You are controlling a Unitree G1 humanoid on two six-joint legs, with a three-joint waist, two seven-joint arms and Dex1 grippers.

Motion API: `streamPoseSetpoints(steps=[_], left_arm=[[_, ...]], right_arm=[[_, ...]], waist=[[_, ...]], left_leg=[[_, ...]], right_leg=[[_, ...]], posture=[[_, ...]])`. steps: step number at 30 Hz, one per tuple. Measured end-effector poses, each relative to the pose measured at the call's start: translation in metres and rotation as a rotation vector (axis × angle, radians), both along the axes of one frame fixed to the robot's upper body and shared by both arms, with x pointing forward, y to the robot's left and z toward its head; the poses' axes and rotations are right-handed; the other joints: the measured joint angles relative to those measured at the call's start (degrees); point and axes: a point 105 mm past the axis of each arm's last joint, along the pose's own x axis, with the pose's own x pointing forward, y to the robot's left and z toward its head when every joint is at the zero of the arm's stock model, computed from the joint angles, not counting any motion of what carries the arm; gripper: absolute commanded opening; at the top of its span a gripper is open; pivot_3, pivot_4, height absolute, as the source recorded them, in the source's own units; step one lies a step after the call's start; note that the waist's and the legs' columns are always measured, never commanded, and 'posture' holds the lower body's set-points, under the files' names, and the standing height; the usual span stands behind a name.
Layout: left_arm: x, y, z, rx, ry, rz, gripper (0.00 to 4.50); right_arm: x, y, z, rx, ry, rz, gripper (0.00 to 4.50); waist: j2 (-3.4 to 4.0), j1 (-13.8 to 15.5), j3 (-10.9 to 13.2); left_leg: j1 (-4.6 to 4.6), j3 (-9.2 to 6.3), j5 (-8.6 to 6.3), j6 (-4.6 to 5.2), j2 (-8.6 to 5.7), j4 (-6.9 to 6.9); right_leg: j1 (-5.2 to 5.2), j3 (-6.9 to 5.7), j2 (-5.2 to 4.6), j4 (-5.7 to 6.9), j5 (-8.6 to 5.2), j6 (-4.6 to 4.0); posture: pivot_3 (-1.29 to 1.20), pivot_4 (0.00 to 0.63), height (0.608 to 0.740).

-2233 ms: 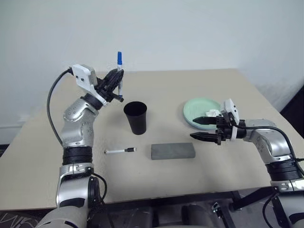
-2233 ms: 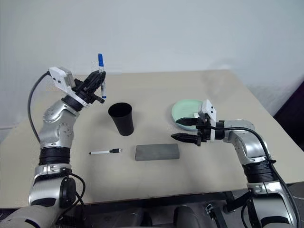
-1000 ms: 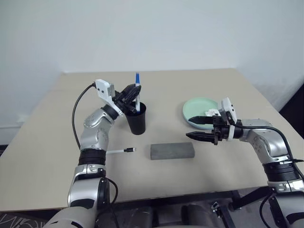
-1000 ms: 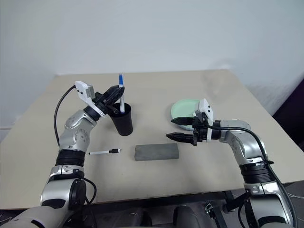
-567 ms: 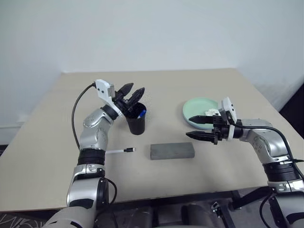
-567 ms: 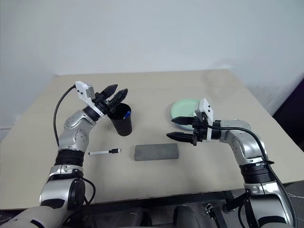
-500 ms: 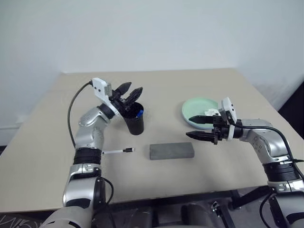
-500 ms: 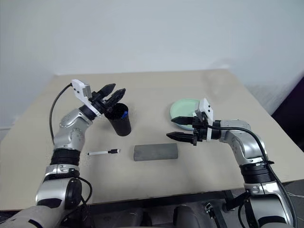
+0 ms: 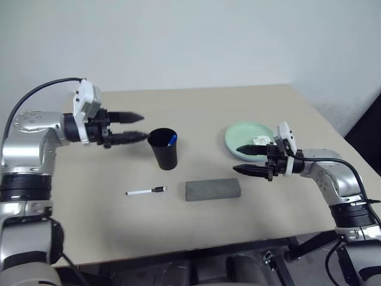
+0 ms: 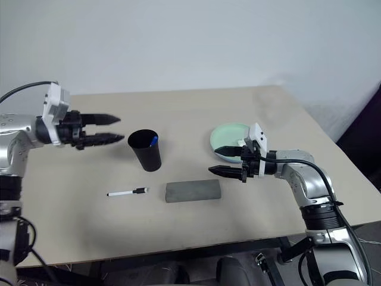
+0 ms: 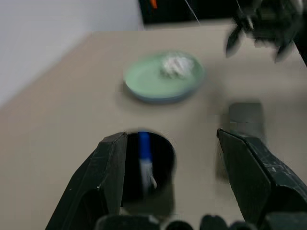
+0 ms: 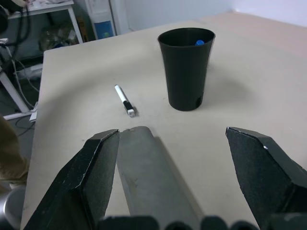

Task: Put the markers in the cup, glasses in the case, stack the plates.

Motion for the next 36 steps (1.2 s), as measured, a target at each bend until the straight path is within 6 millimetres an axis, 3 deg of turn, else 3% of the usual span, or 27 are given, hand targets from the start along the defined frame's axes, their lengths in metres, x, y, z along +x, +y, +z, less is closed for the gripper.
streamPoseSetpoints(steps=[5,8,17,26,29,36], left_arm=[[-0.019,0.006,-0.049,0.186,0.168,-0.06,3.14],[-0.025,0.005,-0.067,0.261,0.211,-0.087,3.14],[-0.02,-0.017,-0.111,0.363,0.213,-0.142,3.14],[-0.014,-0.015,-0.139,0.476,0.229,-0.178,3.14],[-0.011,-0.014,-0.137,0.496,0.215,-0.188,2.53],[-0.009,-0.014,-0.139,0.494,0.204,-0.197,0.14]], right_arm=[[0.0,0.001,0.0,0.003,0.0,0.0,3.85],[0.0,0.002,0.0,0.007,0.0,0.0,3.85],[0.0,0.002,-0.002,0.006,-0.002,-0.004,3.85],[0.001,0.001,-0.004,0.005,0.002,-0.019,3.85],[0.001,0.001,-0.005,0.005,0.004,-0.022,3.85],[0.002,0.001,-0.005,0.004,0.001,-0.031,3.85]], waist=[[-0.01,0.3,0.0],[-0.01,0.3,0.0],[-0.01,0.3,0.0],[-0.03,0.3,0.0],[-0.03,0.3,0.0],[-0.02,0.3,0.0]], left_leg=[[-0.06,0.08,-0.05,-0.15,0.22,-0.02],[-0.1,0.14,-0.07,-0.17,0.25,-0.02],[-0.1,0.3,-0.08,-0.18,0.31,-0.02],[-0.09,0.38,-0.07,-0.16,0.34,0.0],[-0.07,0.39,-0.07,-0.16,0.35,0.01],[-0.06,0.39,-0.07,-0.16,0.37,0.04]], right_leg=[[-0.14,-0.23,0.01,-0.01,0.09,-0.17],[-0.2,-0.27,0.0,-0.02,0.09,-0.18],[-0.27,-0.28,0.01,-0.01,0.15,-0.27],[-0.28,-0.28,0.02,0.0,0.16,-0.28],[-0.29,-0.28,0.01,0.0,0.16,-0.28],[-0.28,-0.28,0.01,0.01,0.16,-0.29]], posture=[[0.0,0.0,0.74],[0.0,0.0,0.74],[0.0,0.0,0.74],[0.0,0.0,0.74],[0.0,0.0,0.74],[0.0,0.0,0.74]])
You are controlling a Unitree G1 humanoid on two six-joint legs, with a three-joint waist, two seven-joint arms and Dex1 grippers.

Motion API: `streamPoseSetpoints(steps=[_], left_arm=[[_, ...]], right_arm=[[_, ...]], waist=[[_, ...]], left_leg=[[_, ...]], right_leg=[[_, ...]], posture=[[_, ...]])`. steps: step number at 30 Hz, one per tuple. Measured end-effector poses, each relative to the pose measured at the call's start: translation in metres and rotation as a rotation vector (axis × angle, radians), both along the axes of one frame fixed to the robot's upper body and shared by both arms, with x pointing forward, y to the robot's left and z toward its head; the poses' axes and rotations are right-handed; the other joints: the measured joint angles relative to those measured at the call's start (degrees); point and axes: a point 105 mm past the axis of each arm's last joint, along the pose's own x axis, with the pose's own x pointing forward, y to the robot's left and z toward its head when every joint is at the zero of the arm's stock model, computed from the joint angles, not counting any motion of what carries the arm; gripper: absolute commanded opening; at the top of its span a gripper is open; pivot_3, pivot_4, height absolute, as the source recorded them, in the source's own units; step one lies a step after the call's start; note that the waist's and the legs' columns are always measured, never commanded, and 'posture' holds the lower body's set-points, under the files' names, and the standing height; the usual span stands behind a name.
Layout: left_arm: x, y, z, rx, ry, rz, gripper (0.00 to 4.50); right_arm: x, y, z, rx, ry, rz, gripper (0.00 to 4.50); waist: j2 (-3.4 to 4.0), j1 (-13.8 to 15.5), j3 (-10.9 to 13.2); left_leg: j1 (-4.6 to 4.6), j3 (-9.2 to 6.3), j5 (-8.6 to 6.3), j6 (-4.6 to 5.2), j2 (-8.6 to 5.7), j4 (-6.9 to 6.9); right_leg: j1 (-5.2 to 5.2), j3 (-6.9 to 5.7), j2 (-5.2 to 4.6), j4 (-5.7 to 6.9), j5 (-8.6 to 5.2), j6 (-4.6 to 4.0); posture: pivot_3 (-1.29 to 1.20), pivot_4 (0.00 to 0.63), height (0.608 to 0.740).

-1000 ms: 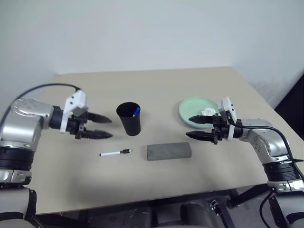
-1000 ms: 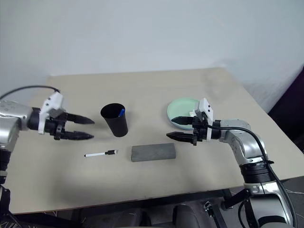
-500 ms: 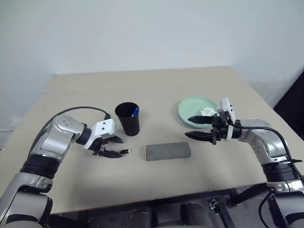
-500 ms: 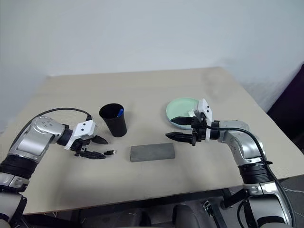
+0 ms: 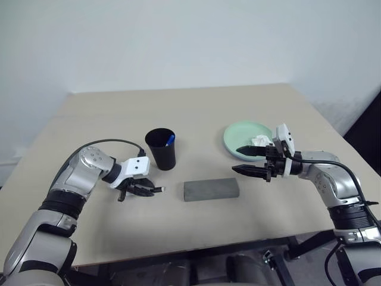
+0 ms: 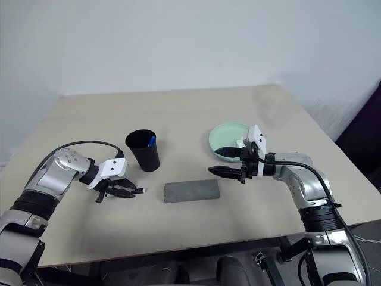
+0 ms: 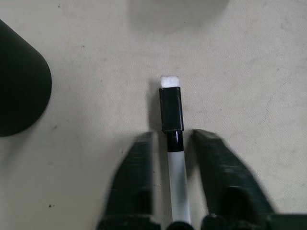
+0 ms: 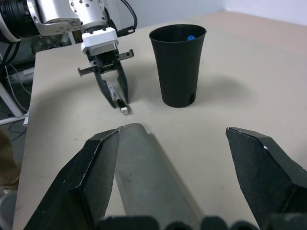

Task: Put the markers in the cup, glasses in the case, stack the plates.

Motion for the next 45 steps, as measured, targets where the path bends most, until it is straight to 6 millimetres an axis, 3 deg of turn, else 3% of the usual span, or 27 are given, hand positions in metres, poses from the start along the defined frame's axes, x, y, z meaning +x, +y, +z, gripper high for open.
streamPoseSetpoints(steps=[9,13,19,23,26,33,45], left_arm=[[-0.003,-0.007,0.007,-0.074,0.035,0.005,0.04],[-0.007,-0.027,0.037,-0.243,0.035,-0.016,0.04],[-0.011,-0.072,0.103,-0.626,-0.03,-0.052,0.04],[0.017,-0.087,0.155,-0.868,-0.2,0.073,0.04],[0.04,-0.082,0.182,-0.972,-0.342,0.21,0.04],[0.075,-0.052,0.176,-1.082,-0.632,0.52,0.04],[0.081,-0.039,0.148,-1.132,-0.62,0.633,0.04]], right_arm=[[0.0,0.0,0.001,0.001,-0.016,0.001,3.85],[0.0,0.001,0.001,-0.001,-0.017,0.005,3.85],[0.001,0.002,0.0,-0.004,-0.014,0.009,3.85],[0.002,0.002,0.001,-0.005,-0.017,0.016,3.85],[0.001,0.003,0.001,-0.005,-0.019,0.021,3.85],[0.002,0.003,0.001,-0.005,-0.021,0.018,3.85],[0.003,0.003,0.002,-0.003,-0.029,0.016,3.85]], waist=[[-0.01,0.0,0.0],[-0.02,0.0,0.0],[-0.03,-0.1,0.0],[-0.06,-0.1,0.0],[-0.05,-0.2,0.0],[-0.05,-0.1,0.0],[-0.07,-0.1,0.0]], left_leg=[[-0.05,0.0,-0.01,0.01,0.0,0.0],[-0.09,-0.01,-0.01,0.02,0.0,0.02],[0.05,-0.09,0.01,0.04,-0.01,0.09],[0.12,-0.29,0.1,0.1,-0.01,0.26],[0.21,-0.23,0.14,0.1,-0.03,0.29],[0.21,-0.23,0.18,-0.01,-0.02,0.26],[0.13,-0.25,0.17,-0.01,-0.01,0.27]], right_leg=[[-0.03,-0.01,0.0,0.0,0.0,0.0],[-0.04,-0.01,0.0,-0.01,0.0,0.0],[0.17,-0.02,0.06,0.0,0.0,0.01],[0.45,-0.12,0.09,-0.04,0.01,0.03],[0.55,-0.09,0.08,-0.04,0.02,0.05],[0.48,-0.09,0.09,0.02,0.12,-0.11],[0.45,-0.19,0.06,-0.02,0.13,-0.12]], posture=[[0.0,0.0,0.74],[0.0,0.0,0.74],[0.0,0.0,0.74],[0.0,0.0,0.74],[0.0,0.0,0.74],[0.0,0.0,0.74],[0.0,0.0,0.74]])
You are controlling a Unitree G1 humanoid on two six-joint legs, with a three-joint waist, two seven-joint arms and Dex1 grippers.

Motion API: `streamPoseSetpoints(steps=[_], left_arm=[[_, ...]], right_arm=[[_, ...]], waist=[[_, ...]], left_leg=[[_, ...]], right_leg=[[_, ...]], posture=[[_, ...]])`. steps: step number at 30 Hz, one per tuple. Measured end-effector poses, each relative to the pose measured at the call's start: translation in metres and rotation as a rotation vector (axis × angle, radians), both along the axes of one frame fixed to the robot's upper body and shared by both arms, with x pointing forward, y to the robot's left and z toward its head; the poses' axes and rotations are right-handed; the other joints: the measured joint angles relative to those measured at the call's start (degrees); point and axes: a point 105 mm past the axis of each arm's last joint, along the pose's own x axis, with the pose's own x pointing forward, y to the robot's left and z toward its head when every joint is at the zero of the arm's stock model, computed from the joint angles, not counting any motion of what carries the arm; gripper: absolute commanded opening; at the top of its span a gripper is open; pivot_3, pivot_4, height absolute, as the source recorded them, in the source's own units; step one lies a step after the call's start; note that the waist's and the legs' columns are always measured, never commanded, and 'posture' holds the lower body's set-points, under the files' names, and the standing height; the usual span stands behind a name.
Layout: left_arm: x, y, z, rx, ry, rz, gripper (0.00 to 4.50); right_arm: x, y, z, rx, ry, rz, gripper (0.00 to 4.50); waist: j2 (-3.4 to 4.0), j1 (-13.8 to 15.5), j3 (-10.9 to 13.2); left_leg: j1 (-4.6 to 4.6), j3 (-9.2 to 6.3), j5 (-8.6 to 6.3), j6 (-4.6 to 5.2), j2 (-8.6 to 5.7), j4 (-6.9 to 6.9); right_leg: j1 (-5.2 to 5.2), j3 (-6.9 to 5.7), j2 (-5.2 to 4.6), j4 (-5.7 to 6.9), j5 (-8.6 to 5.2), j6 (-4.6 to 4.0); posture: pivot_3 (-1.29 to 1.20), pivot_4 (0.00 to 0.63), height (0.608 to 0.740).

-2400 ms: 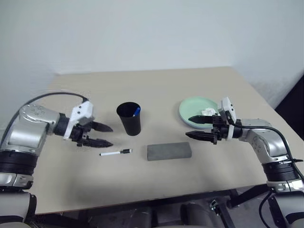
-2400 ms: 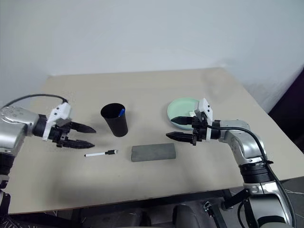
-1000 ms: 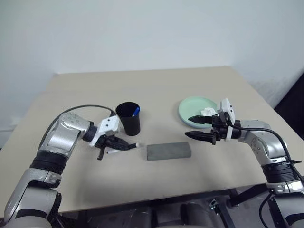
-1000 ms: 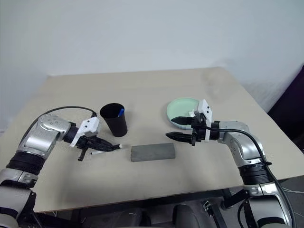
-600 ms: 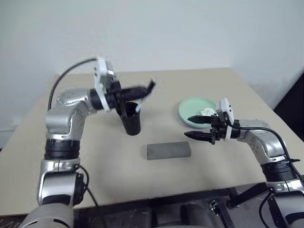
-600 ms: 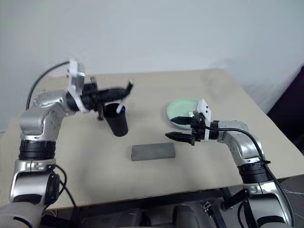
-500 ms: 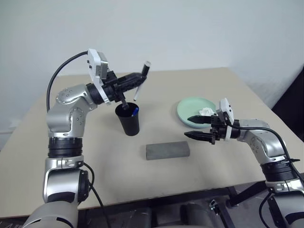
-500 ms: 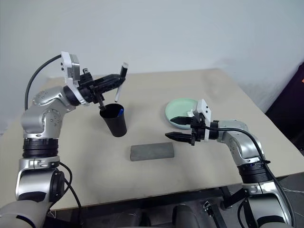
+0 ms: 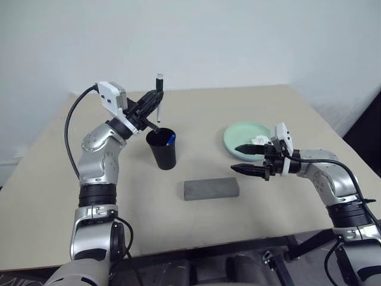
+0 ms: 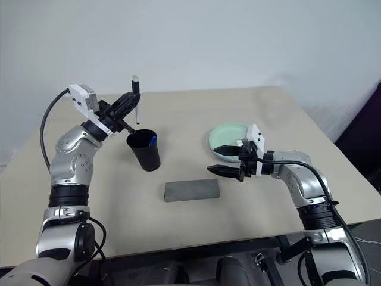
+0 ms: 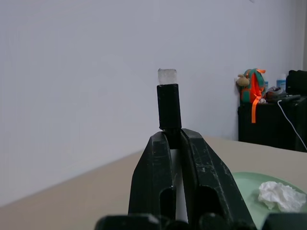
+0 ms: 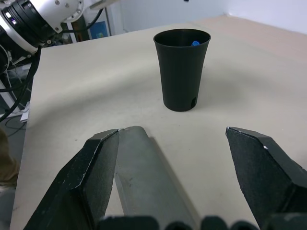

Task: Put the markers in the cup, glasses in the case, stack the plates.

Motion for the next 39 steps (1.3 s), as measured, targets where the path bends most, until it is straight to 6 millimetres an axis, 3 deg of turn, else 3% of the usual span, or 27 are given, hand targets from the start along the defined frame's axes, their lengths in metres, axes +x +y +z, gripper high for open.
streamPoseSetpoints(steps=[9,20,26,39], left_arm=[[-0.002,0.003,-0.033,-0.053,0.092,0.007,0.04],[-0.002,0.002,-0.038,-0.059,0.099,0.006,0.04],[-0.002,0.002,-0.039,-0.057,0.1,0.004,1.78],[-0.002,-0.001,-0.039,-0.053,0.102,-0.003,1.78]], right_arm=[[0.002,-0.002,-0.002,0.003,0.006,-0.008,3.85],[0.002,0.0,-0.002,0.009,0.0,-0.005,3.85],[0.001,0.0,-0.002,0.011,0.001,-0.004,3.85],[0.001,0.0,-0.002,0.012,0.001,-0.004,3.85]], waist=[[-0.01,0.0,0.0],[-0.01,0.0,0.0],[-0.01,0.0,0.0],[-0.01,0.0,0.0]], left_leg=[[-0.02,-0.03,0.0,0.0,0.0,0.0],[-0.03,-0.05,-0.01,0.0,0.01,0.0],[-0.04,-0.07,-0.01,0.0,0.01,0.0],[-0.05,-0.11,-0.01,-0.01,0.01,-0.01]], right_leg=[[0.0,-0.04,-0.02,-0.02,0.0,0.0],[0.0,-0.07,-0.02,-0.03,0.0,0.0],[0.0,-0.09,-0.03,-0.04,0.0,0.0],[0.0,-0.12,-0.04,-0.06,0.0,-0.01]], posture=[[0.0,0.0,0.74],[0.0,0.0,0.74],[0.0,0.0,0.74],[0.0,0.0,0.74]])
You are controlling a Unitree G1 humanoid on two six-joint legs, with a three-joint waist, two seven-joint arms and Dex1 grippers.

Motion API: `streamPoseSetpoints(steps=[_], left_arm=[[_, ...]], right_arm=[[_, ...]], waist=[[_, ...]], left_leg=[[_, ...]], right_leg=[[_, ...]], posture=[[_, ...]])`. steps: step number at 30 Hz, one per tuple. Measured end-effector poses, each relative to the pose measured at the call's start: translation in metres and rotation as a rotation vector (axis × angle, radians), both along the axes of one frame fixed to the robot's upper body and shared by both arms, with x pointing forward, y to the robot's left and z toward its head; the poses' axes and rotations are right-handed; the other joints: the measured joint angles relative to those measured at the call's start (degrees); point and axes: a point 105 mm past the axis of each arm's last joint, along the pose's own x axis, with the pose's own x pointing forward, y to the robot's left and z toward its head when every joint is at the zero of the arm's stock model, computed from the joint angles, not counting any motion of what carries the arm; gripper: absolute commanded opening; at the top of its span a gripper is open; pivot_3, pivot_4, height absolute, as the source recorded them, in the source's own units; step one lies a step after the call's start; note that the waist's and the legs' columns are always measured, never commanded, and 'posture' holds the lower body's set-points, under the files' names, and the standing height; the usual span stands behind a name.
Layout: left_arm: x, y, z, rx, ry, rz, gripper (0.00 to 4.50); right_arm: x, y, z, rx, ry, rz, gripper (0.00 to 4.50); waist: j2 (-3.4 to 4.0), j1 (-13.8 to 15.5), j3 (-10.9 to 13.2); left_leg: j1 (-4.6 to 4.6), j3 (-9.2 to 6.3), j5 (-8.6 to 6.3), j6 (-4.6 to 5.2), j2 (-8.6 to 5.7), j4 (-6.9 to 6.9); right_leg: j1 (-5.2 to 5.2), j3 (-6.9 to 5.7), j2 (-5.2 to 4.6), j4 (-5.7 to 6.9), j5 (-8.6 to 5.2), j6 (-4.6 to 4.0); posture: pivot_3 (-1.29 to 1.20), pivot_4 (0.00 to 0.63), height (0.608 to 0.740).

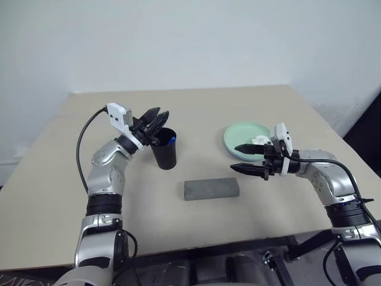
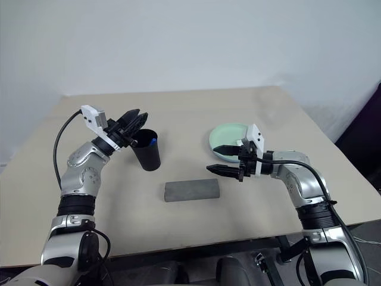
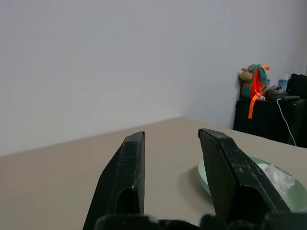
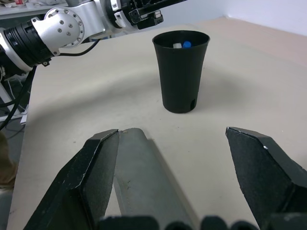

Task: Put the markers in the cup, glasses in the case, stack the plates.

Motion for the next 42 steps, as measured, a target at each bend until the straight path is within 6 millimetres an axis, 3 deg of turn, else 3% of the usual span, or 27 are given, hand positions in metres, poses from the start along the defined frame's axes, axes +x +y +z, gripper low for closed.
streamPoseSetpoints(steps=[5,8,11,13,19,22,27,34,42], left_arm=[[0.0,0.005,0.003,0.016,-0.001,0.009,1.78],[-0.005,0.015,0.016,0.075,-0.021,0.007,1.78],[-0.029,0.022,0.034,0.169,-0.051,-0.069,1.78],[-0.048,0.023,0.035,0.22,-0.031,-0.123,1.78],[-0.093,0.021,0.002,0.341,0.129,-0.235,1.78],[-0.11,0.019,-0.033,0.38,0.232,-0.248,1.78],[-0.109,0.011,-0.055,0.346,0.218,-0.176,1.78],[-0.094,0.015,-0.086,0.33,0.239,-0.05,1.78],[-0.086,0.015,-0.089,0.326,0.219,0.0,1.78]], right_arm=[[0.0,0.0,-0.001,0.001,0.002,-0.001,3.85],[0.003,-0.001,-0.003,0.009,0.011,-0.008,3.85],[0.011,-0.003,-0.008,0.003,0.023,-0.037,3.85],[0.014,-0.005,-0.014,0.001,0.041,-0.053,3.85],[0.022,-0.008,-0.025,-0.004,0.065,-0.082,3.85],[0.029,-0.017,-0.03,-0.027,0.047,-0.136,3.85],[0.027,-0.034,-0.035,-0.044,0.036,-0.174,3.85],[0.019,-0.058,-0.05,-0.084,0.063,-0.224,3.85],[0.013,-0.075,-0.054,-0.101,0.072,-0.283,3.85]], waist=[[-0.01,0.0,0.0],[-0.02,-0.2,0.0],[-0.01,-0.7,0.0],[0.0,-0.9,0.0],[0.04,-1.0,0.0],[0.17,-1.1,0.0],[0.2,-0.1,0.0],[0.31,-0.1,0.0],[0.3,0.0,0.0]], left_leg=[[-0.02,-0.01,0.0,0.0,0.01,0.0],[-0.02,0.01,-0.01,-0.02,0.03,-0.04],[0.03,0.07,-0.05,-0.09,0.05,-0.17],[0.03,0.05,-0.08,-0.14,0.06,-0.23],[0.02,0.03,-0.12,-0.22,0.09,-0.28],[0.02,0.07,-0.1,-0.25,0.17,-0.39],[-0.01,0.0,-0.06,-0.33,0.32,-0.43],[-0.01,0.13,-0.06,-0.34,0.38,-0.53],[-0.01,0.15,-0.06,-0.33,0.39,-0.52]], right_leg=[[-0.01,-0.02,0.0,-0.01,0.0,0.0],[-0.04,-0.05,0.0,-0.03,0.0,-0.01],[-0.06,-0.05,-0.01,-0.09,0.01,-0.02],[-0.09,-0.08,-0.01,-0.1,0.01,-0.03],[-0.12,-0.17,-0.01,-0.17,0.0,-0.05],[-0.08,-0.28,-0.02,-0.44,0.01,-0.06],[-0.01,-0.58,-0.03,-0.69,0.13,-0.22],[-0.11,-0.67,-0.01,-0.72,0.21,-0.35],[-0.08,-0.7,-0.02,-0.75,0.22,-0.35]], posture=[[0.0,0.0,0.74],[0.0,0.0,0.74],[0.0,0.0,0.74],[0.0,0.0,0.74],[0.0,0.0,0.74],[0.0,0.0,0.74],[0.0,0.0,0.74],[0.0,0.0,0.74],[0.0,0.0,0.74]])
